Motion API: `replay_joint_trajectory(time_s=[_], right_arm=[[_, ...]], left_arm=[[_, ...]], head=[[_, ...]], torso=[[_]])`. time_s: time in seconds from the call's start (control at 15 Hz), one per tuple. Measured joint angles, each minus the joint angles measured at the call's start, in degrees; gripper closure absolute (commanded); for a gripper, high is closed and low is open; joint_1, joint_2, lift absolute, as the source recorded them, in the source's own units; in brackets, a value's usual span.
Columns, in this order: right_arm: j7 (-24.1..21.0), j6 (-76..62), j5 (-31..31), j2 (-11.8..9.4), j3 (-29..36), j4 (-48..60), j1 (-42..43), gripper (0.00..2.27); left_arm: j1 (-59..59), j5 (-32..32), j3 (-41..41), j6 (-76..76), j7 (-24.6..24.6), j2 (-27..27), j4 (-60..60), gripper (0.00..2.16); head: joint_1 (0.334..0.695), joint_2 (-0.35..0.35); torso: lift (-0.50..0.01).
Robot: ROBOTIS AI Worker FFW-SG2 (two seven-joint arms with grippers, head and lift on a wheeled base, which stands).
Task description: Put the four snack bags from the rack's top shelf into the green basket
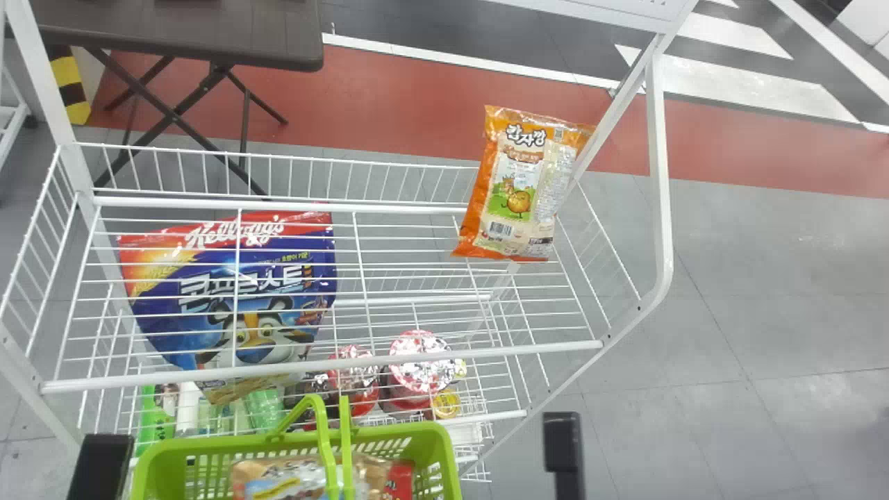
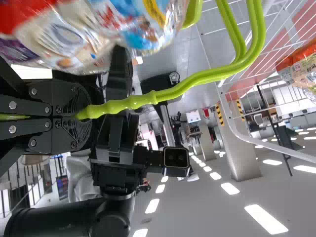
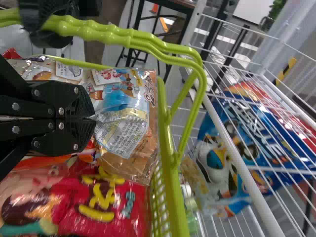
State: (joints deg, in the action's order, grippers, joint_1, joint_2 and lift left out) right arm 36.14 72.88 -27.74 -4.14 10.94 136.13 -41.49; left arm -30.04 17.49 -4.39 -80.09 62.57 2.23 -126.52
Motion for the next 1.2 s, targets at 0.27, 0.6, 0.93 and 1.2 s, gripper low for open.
replay_joint_trajectory(time_s=[0.27,0.6,0.93,1.2], right_arm=[[-2.4,-3.7,2.2,0.0,-7.6,-4.8,3.2,1.57],[-2.2,-4.7,2.2,-0.2,-7.9,-7.7,4.7,0.04],[-1.6,-6.5,2.1,-0.5,-3.8,-7.0,3.6,0.05],[-1.6,-13.3,1.9,-0.5,3.7,-6.0,2.7,0.05]], left_arm=[[-0.8,-0.1,-0.3,0.0,0.0,0.1,-1.0,2.15],[-1.1,-0.1,-0.1,0.1,-0.1,0.1,-1.4,2.15],[-0.9,-0.4,-0.3,0.1,-0.3,-0.1,-1.2,2.15],[-0.9,-0.4,-0.3,0.1,-0.3,0.0,-1.1,2.15]], head=[[0.695,-0.309],[0.695,-0.282],[0.695,-0.350],[0.695,-0.350]], torso=[[0.000],[0.000],[0.000],[0.000]])
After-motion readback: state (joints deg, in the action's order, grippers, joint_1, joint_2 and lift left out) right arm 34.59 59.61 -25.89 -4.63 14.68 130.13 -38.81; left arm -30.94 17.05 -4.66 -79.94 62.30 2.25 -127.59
